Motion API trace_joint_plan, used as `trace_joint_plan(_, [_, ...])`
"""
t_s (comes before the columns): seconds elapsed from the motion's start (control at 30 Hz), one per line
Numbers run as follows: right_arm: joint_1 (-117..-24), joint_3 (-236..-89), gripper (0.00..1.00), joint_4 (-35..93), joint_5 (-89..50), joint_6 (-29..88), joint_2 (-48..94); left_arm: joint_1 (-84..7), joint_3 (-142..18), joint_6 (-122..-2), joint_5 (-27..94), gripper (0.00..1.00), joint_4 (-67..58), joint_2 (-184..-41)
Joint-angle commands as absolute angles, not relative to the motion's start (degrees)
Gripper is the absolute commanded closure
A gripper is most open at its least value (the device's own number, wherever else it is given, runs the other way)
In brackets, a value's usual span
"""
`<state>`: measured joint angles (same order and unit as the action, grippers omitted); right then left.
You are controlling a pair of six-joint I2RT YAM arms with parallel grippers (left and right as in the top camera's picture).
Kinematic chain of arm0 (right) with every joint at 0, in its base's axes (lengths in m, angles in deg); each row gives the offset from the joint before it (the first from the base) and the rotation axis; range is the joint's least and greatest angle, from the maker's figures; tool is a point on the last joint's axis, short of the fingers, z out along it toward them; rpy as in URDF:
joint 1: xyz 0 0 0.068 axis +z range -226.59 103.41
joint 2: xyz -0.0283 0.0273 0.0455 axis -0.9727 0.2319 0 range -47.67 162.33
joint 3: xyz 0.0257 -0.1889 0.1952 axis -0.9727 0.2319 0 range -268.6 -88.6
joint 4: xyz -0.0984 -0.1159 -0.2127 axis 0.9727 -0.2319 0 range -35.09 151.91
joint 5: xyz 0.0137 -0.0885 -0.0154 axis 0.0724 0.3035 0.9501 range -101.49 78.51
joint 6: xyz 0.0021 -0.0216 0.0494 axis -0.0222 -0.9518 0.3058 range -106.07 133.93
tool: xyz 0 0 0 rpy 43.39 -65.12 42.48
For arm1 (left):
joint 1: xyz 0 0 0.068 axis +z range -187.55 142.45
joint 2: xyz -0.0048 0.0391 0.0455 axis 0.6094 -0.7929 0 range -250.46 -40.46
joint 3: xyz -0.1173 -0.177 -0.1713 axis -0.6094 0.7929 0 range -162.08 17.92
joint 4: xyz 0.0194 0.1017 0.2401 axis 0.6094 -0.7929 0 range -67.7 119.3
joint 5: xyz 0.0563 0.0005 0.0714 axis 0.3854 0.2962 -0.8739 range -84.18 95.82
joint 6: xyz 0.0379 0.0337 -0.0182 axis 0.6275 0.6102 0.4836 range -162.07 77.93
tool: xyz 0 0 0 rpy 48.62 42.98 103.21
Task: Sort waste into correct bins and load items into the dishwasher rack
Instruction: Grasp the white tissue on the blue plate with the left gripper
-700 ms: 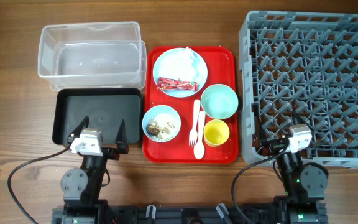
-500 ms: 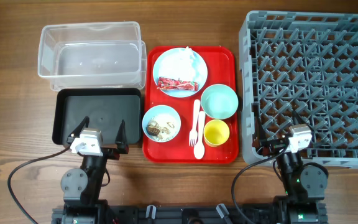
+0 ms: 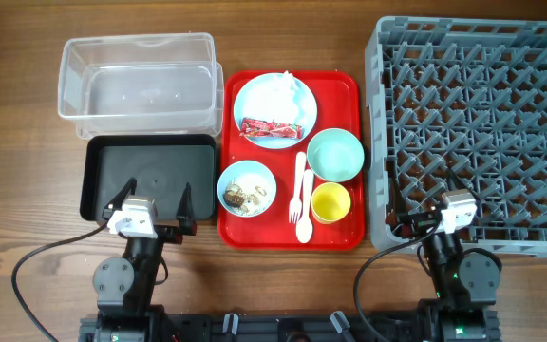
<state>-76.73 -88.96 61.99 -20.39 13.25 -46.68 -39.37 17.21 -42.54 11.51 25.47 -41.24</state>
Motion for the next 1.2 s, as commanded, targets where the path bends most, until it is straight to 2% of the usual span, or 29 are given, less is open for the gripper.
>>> trace_joint_plan(0.0, [-76.6, -89.0, 0.00, 62.3, -19.9, 14.1, -47.0, -39.6, 17.6, -41.6, 12.2, 0.00, 25.5, -40.9])
trace_joint_plan(0.23, [-76.6, -89.0, 0.00, 62.3, -18.8, 15.8, -47.0, -39.6, 17.6, -41.7, 12.4, 0.00, 25.7, -40.9])
trace_joint_plan(0.33, [-76.6, -94.5, 0.00, 57.4, -18.3, 17.3, -43.1, -39.6, 16.8, -52.5, 12.0, 0.00, 24.8, -42.4])
trace_joint_plan(0.4, [-76.6, -105.0, 0.00, 53.2, -19.1, 19.0, -30.4, -39.6, 7.5, -53.2, 12.2, 0.00, 16.3, -51.5])
trace_joint_plan(0.43, [-76.6, -118.3, 0.00, 41.2, -21.7, 19.1, -16.5, -39.6, -2.8, -53.2, 12.2, 0.00, 11.0, -64.9])
trace_joint_plan(0.47, [-76.6, -124.0, 0.00, 35.2, -21.7, 19.0, -11.2, -39.6, -9.3, -53.2, 13.1, 0.00, 6.4, -72.9])
trace_joint_plan(0.53, [-76.6, -132.7, 0.00, 25.6, -21.6, 19.0, -3.2, -39.6, -21.4, -53.2, 14.8, 0.00, -4.3, -86.4])
trace_joint_plan(0.7, [-76.6, -139.0, 0.00, 19.4, -21.7, 19.0, 4.8, -39.6, -39.0, -53.2, 15.0, 0.00, -22.2, -102.6])
trace_joint_plan(0.9, [-76.6, -139.0, 0.00, 18.8, -21.7, 18.4, 5.7, -39.6, -40.6, -53.2, 15.0, 0.00, -23.7, -105.7])
trace_joint_plan(1.0, [-76.6, -139.0, 0.00, 18.8, -21.4, 18.5, 5.8, -39.8, -41.2, -51.5, 20.5, 0.00, -17.4, -106.0])
trace_joint_plan(1.17, [-76.6, -139.0, 0.00, 18.8, -21.4, 18.5, 5.8, -45.3, -49.0, -50.7, 19.4, 0.00, -10.4, -114.1])
